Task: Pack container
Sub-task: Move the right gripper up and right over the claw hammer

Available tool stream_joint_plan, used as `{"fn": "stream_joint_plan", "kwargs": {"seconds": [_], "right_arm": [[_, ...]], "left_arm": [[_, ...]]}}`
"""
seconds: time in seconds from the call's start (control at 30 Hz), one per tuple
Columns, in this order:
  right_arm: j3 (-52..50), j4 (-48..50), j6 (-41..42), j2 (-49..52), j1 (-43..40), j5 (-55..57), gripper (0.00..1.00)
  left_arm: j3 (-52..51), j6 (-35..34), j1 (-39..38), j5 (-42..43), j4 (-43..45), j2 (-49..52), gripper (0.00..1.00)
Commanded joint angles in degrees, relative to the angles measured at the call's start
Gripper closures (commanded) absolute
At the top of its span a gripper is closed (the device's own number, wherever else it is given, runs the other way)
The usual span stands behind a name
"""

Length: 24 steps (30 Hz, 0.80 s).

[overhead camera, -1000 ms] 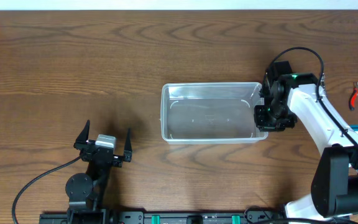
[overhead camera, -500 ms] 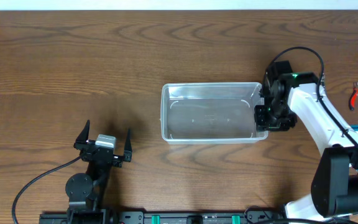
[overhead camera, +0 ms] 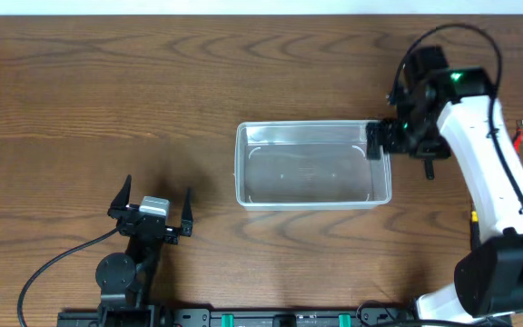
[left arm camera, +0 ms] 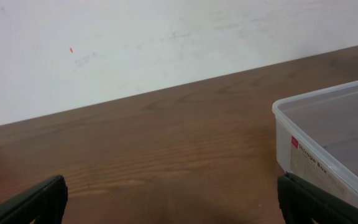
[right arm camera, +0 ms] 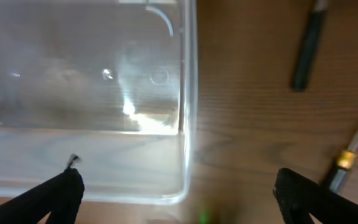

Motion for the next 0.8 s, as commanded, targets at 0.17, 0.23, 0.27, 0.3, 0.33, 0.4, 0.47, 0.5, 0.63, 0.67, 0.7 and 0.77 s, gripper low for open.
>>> {"fn": "stream_joint_plan", "kwargs": {"seconds": [0.17,0.23,0.27,0.3,0.33,0.4,0.47,0.5,0.63,0.67,0.7,0.77], "right_arm": [[14.38,-9.86,-3.04,-1.90,-4.24,4.46,0.01],[15.47,-11.80,-3.02,-2.40,-5.01,4.44,0.01],[15.63,-12.22,-2.99,-2.75,-5.27,4.42,0.01],[15.65,-12.26,-2.95,-3.15,-5.40,4.42,0.01],[15.65,-12.28,-2.93,-3.34,-5.42,4.39,0.01],[15.65,-12.22,-3.06,-3.69,-5.44,4.68,0.01],[15.65,-11.47,-5.42,-3.69,-5.44,6.51,0.01],[15.65,-10.45,-6.16,-3.69,-5.44,7.96,0.01],[15.65,-3.43,-7.80,-3.63,-5.97,9.46,0.01],[15.65,-2.19,-7.91,-3.34,-6.58,8.59,0.01],[15.65,-1.25,-7.96,-3.08,-7.54,7.34,0.01],[15.65,0.15,-9.20,-2.03,-10.19,3.76,0.01]], "left_arm": [[-1.09,-0.28,0.20,0.17,-1.88,-0.35,0.02],[-1.09,-0.28,0.20,0.17,-1.88,-0.35,0.02],[-1.09,-0.28,0.20,0.17,-1.88,-0.35,0.02],[-1.09,-0.28,0.20,0.17,-1.88,-0.35,0.02],[-1.09,-0.28,0.20,0.17,-1.88,-0.35,0.02],[-1.09,-0.28,0.20,0.17,-1.88,-0.35,0.02],[-1.09,-0.28,0.20,0.17,-1.88,-0.35,0.02],[-1.09,-0.28,0.20,0.17,-1.88,-0.35,0.02],[-1.09,-0.28,0.20,0.17,-1.88,-0.35,0.02],[-1.09,-0.28,0.20,0.17,-1.88,-0.35,0.02],[-1.09,-0.28,0.20,0.17,-1.88,-0.35,0.02],[-1.09,-0.28,0.20,0.17,-1.88,-0.35,0.02]]}}
